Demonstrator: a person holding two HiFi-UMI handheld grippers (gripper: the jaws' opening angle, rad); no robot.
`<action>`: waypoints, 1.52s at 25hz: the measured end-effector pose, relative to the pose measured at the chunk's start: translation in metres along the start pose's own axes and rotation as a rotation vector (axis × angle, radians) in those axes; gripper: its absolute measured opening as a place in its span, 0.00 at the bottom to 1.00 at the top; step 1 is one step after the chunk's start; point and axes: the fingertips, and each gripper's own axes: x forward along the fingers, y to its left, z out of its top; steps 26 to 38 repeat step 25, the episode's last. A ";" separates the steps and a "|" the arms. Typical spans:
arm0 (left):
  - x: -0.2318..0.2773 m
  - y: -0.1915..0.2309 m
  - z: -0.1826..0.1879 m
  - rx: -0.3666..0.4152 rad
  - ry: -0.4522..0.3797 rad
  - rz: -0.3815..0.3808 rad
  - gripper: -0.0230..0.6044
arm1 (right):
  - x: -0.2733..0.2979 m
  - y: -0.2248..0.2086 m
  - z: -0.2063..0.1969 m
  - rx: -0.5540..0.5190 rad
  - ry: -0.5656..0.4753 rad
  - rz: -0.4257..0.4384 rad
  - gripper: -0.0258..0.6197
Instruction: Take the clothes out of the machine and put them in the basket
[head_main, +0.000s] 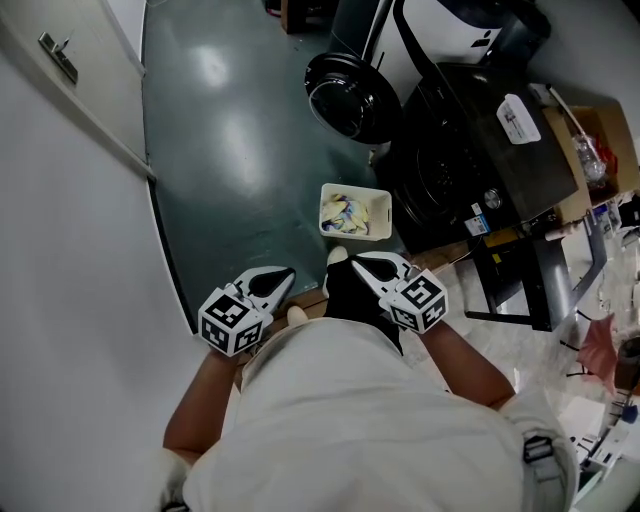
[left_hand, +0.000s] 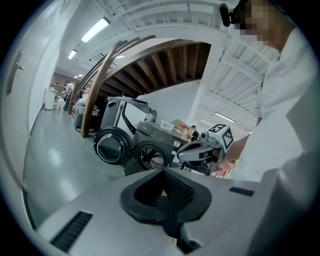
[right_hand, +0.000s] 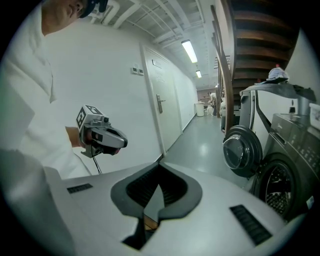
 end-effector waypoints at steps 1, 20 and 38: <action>0.001 0.000 0.000 0.000 0.003 -0.003 0.03 | 0.000 -0.001 0.000 0.001 0.000 -0.002 0.05; 0.041 0.006 -0.011 -0.033 0.057 -0.062 0.03 | 0.009 -0.024 -0.026 0.032 0.059 -0.002 0.05; 0.064 0.017 -0.013 -0.036 0.086 -0.063 0.03 | 0.023 -0.040 -0.029 0.035 0.056 0.021 0.05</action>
